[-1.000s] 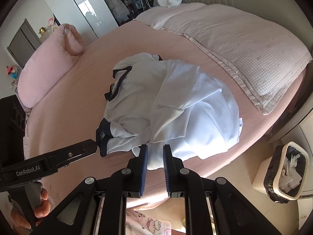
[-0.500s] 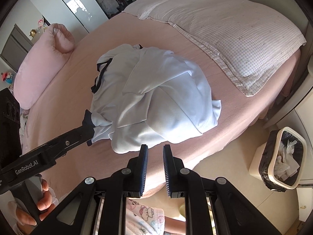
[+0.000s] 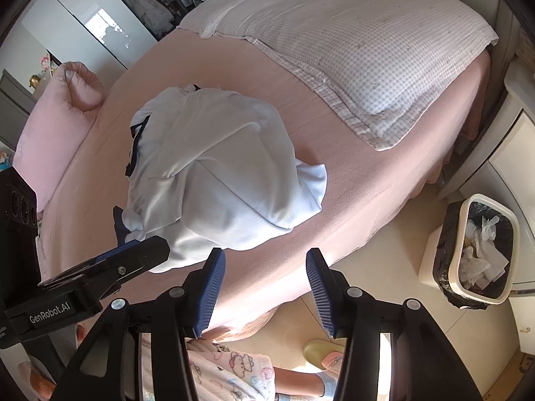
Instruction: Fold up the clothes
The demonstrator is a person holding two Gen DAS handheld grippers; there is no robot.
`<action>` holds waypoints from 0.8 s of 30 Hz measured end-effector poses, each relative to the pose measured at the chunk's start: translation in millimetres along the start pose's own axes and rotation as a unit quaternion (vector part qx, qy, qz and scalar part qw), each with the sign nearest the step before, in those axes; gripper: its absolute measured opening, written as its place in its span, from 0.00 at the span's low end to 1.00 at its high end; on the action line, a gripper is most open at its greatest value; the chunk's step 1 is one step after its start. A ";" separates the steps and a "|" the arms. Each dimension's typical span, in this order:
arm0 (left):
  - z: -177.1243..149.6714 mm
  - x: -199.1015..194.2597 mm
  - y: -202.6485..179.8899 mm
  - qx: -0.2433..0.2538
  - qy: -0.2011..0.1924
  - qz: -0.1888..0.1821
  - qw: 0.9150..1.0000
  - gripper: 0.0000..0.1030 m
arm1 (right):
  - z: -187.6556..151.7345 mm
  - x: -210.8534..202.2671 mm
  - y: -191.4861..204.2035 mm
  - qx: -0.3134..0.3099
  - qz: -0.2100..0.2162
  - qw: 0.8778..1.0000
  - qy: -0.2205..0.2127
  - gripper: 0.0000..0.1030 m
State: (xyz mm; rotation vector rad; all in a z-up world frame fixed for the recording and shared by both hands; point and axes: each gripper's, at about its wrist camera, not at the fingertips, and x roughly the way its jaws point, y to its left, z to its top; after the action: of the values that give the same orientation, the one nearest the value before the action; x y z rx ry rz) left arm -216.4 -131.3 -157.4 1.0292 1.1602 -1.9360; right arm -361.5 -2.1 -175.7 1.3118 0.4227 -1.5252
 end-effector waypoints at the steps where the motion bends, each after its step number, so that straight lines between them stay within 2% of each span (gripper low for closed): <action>1: 1.2 2.3 -1.5 0.000 0.001 0.000 1.000 0.73 | 0.7 0.6 -2.8 0.004 0.003 1.000 0.001 0.48; 6: 8.6 12.5 -9.9 -0.005 0.007 -0.006 1.000 0.73 | 5.5 5.9 -14.8 0.026 0.006 1.000 0.006 0.48; 12: 16.3 24.6 -10.4 -0.009 -0.022 0.015 1.000 0.72 | 14.3 11.2 -27.7 0.062 0.014 0.998 0.017 0.48; 13: 15.8 26.1 -10.5 -0.007 -0.028 0.013 1.000 0.70 | 16.1 12.5 -28.1 0.065 0.013 0.998 0.016 0.48; 15: 14.0 27.9 -6.4 -0.014 -0.033 0.005 0.999 0.56 | 19.6 15.0 -28.9 0.069 0.011 0.997 0.014 0.48; 21: 9.6 28.7 11.8 -0.039 -0.037 -0.019 0.998 0.55 | 30.0 22.8 -31.2 0.082 0.005 0.997 0.009 0.48; 24: 8.7 27.6 19.2 -0.036 -0.036 -0.008 0.999 0.55 | 35.1 33.6 -30.6 0.097 0.024 0.995 0.016 0.48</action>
State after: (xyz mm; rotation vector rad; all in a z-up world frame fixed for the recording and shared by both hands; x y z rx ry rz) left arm -216.4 -150.5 -186.4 0.9071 1.1922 -1.9146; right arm -401.0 -32.9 -203.6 1.4878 0.2672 -1.5363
